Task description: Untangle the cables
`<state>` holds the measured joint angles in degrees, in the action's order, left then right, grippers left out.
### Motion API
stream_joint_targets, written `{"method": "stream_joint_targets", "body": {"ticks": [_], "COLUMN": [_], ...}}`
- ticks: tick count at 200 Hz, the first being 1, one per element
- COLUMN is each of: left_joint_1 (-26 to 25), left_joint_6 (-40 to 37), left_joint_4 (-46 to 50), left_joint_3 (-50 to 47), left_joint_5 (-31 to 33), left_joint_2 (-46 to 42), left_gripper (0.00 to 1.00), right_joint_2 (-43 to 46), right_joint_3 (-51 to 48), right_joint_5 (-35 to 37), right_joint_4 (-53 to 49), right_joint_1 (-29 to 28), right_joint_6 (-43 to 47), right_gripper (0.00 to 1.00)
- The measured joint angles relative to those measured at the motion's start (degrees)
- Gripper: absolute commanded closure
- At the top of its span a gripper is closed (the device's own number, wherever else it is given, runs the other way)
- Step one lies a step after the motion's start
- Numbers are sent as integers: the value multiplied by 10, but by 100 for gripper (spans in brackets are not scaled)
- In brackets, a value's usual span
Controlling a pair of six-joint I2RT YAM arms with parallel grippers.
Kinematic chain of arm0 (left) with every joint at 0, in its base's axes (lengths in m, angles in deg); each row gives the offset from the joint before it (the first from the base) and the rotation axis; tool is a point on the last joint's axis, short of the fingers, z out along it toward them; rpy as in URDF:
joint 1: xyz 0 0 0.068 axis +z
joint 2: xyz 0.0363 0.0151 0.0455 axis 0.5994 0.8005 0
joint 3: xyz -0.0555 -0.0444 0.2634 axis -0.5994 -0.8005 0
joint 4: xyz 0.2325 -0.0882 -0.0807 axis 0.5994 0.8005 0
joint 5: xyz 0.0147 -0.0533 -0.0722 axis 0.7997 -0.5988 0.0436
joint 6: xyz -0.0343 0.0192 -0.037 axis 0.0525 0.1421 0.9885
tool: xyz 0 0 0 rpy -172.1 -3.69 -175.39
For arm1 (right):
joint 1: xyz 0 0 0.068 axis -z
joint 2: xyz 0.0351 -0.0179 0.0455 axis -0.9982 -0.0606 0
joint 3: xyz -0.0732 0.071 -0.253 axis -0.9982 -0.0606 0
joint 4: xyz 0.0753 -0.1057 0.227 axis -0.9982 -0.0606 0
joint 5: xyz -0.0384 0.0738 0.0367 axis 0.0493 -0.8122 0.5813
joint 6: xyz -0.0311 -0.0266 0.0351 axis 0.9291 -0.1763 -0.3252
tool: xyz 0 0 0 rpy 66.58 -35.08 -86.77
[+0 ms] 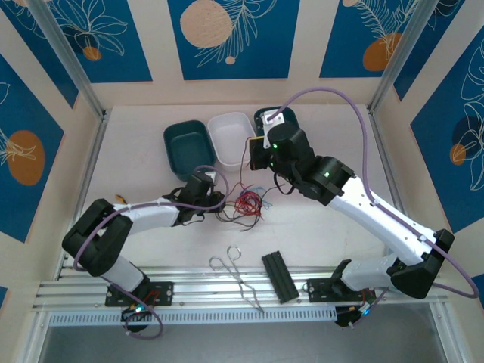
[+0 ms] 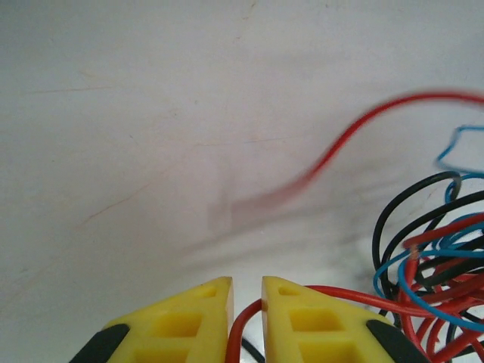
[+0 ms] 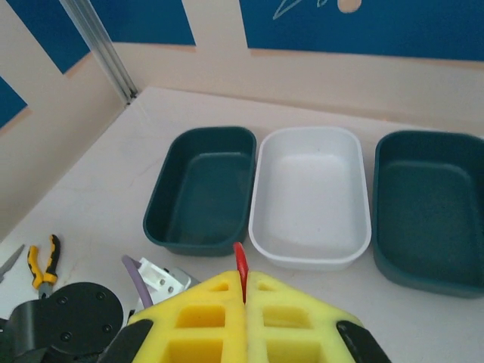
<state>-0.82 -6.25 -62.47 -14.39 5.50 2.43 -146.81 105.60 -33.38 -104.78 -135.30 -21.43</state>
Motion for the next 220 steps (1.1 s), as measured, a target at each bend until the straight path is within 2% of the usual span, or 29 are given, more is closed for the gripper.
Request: {"method": "stream_joint_targets", "body": {"ticks": [56,87,97,112,133,166,183,220], "left_joint_1": [0,0,0,0,0,-3,-7,-24], "left_joint_6": [-2,-8,-15,-19,-36,-72,-97,-118], "left_joint_4": [8,10,10,14,12,-38,-63,-94], "left_joint_3": [0,0,0,3,7,7,12,54], "left_joint_5": [0,0,0,3,6,0,-5,-27], "left_joint_2": [-4,-26,-36,-53,-80,-122,-124,-63], "left_gripper": [82,77,71,53,41,10,5,5], "right_joint_2": [24,30,31,31,31,32,33,40], "right_joint_3": [35,48,49,53,59,64,64,67], "right_joint_5": [0,2,4,7,11,13,14,16], "right_joint_4": [2,3,3,1,0,0,-1,-3], "right_joint_1": [-3,-4,-4,-6,-8,-11,-14,-20], "right_joint_6": [29,38,40,44,46,51,51,55], "right_gripper": [100,100,100,100,100,100,100,100]}}
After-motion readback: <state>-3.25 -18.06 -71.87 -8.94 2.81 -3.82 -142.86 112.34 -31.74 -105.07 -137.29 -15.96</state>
